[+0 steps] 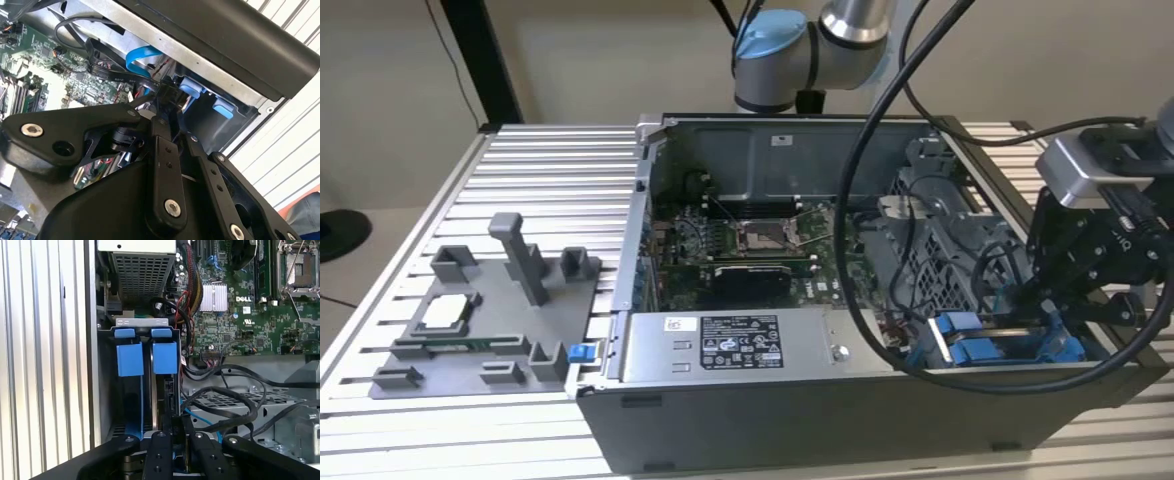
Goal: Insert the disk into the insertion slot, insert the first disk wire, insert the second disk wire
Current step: 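Insert the first disk wire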
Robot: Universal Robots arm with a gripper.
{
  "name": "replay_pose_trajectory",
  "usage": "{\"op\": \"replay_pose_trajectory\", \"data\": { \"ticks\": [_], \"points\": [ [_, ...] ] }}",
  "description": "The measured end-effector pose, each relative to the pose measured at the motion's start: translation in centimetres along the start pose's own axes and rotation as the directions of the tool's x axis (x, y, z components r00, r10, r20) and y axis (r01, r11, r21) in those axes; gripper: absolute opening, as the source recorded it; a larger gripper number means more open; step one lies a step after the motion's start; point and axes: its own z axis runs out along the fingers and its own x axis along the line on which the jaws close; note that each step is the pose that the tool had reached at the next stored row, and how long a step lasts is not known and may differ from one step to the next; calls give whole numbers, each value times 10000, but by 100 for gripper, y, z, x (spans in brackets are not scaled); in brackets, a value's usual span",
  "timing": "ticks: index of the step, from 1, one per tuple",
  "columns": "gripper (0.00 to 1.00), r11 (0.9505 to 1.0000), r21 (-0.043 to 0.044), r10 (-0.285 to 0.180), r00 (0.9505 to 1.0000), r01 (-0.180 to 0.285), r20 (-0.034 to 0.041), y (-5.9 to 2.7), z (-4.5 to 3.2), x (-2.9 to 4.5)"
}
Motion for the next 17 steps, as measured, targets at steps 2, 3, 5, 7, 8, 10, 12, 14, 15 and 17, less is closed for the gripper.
{"op": "replay_pose_trajectory", "data": {
  "ticks": [2, 3, 5, 7, 8, 10, 12, 14, 15, 17],
  "points": [
    [0, 10000, 9, -7, 10000, 7, 0, 0, 2, -3],
    [0, 10000, 10, -10, 10000, 10, 0, 0, 3, -3],
    [0, 10000, 10, -16, 10000, 16, 0, 0, 6, -3],
    [0, 10000, 9, -23, 10000, 23, -1, 0, 10, -3],
    [0, 10000, 8, -27, 10000, 27, 1, -1, 15, -3],
    [0, 10000, 7, -34, 10000, 34, -2, -1, 24, -1],
    [0, 10000, 6, -41, 10000, 41, 1, -2, 41, 1],
    [0, 10000, 6, -47, 10000, 47, -4, -4, 58, 3],
    [0, 10000, 6, -50, 10000, 50, -11, -4, 65, 5],
    [0, 10000, 6, -53, 10000, 53, -18, -5, 85, 7]
  ]
}}
